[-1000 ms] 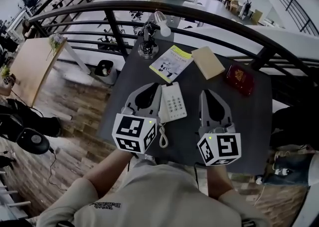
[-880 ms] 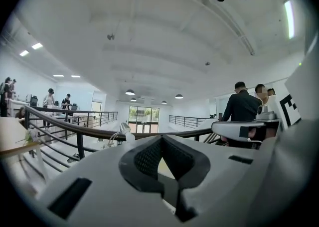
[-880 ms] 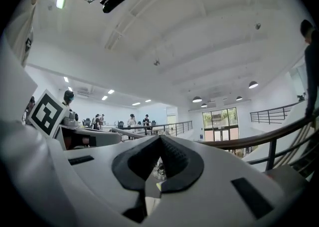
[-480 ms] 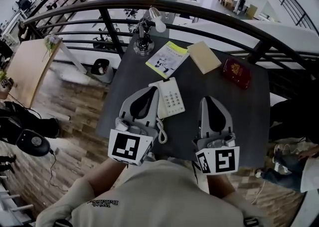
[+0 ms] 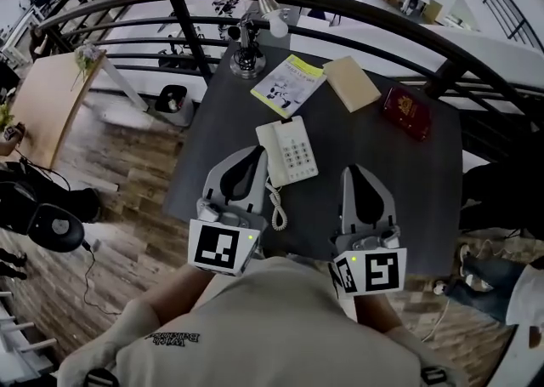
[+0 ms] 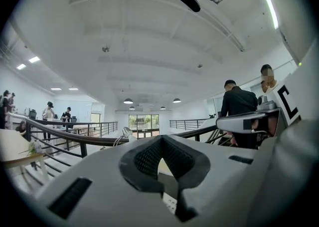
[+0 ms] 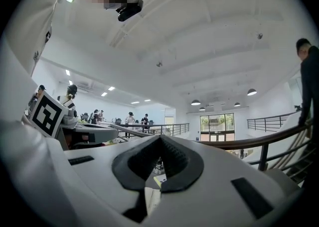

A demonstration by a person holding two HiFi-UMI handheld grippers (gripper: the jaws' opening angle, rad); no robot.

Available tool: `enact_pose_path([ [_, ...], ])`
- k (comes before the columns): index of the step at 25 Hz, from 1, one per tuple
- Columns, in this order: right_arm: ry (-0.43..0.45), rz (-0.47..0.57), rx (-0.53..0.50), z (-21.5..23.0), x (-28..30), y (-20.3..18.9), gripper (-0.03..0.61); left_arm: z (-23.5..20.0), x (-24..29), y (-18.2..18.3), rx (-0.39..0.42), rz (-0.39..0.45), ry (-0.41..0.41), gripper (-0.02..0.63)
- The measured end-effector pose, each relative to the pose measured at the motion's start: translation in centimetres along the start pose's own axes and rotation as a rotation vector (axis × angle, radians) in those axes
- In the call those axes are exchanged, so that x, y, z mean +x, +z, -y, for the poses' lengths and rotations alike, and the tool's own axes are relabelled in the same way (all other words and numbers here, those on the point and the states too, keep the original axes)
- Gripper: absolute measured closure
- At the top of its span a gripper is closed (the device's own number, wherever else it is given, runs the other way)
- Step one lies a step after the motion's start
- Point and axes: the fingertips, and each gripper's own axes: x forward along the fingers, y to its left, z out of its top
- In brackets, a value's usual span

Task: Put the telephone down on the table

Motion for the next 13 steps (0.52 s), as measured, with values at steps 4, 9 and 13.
enact_pose_path([
  [4,0.006,0.005,-0.011,-0.51,0.29,0.13,0.577,-0.52,-0.20,-0.44,-0.009,-0.014,0.009,0.609],
  [9,0.014,0.009,-0.014,-0.85,0.38,0.31,0.577,-0.66,-0.20,-0.21,0.002,-0.012,0.016,0.609],
  [13,0.016,0.009,-0.016,-0.97,0.38,0.40,0.577,-0.50,-0.08,0.24,-0.008,0.015,0.014,0.609],
])
